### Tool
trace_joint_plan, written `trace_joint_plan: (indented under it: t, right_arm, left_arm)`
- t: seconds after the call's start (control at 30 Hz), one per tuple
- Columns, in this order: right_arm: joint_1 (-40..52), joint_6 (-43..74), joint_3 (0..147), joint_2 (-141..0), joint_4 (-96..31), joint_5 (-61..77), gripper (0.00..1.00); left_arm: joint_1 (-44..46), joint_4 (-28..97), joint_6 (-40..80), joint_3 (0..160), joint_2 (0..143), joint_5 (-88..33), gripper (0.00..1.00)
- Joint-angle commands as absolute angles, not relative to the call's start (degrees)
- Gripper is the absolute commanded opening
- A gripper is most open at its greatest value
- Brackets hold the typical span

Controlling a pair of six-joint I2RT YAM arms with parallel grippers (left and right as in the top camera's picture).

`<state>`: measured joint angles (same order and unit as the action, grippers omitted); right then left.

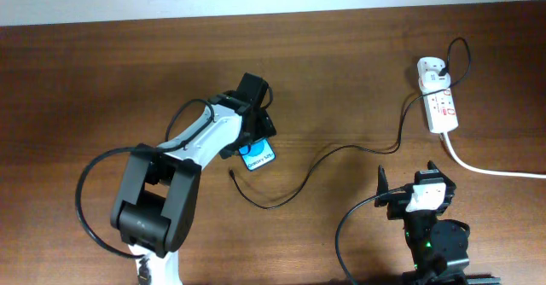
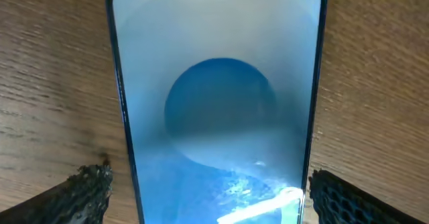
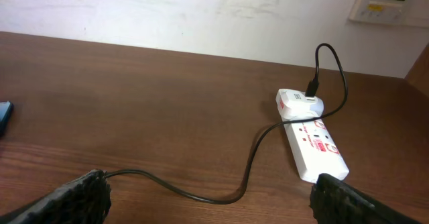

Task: Plug charger to phone and switch on socket
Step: 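Lower the left gripper and grasp the phone's top edge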

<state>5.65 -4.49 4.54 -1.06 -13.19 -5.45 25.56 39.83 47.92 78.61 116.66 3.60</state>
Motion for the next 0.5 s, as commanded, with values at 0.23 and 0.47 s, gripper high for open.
trace_joint_plan:
  t: [0.23, 0.47]
  right_arm:
    - [5.17, -4.25, 3.97, -0.84, -13.04, -5.10, 0.98]
    - [5.17, -4.25, 3.97, -0.84, -13.04, -5.13, 0.98]
  left_arm:
    - [26.17, 41.93, 50.30, 79.00, 123.13, -1.74, 0.89]
    - [28.91, 45.54, 47.75, 79.00, 123.17, -0.78, 0.87]
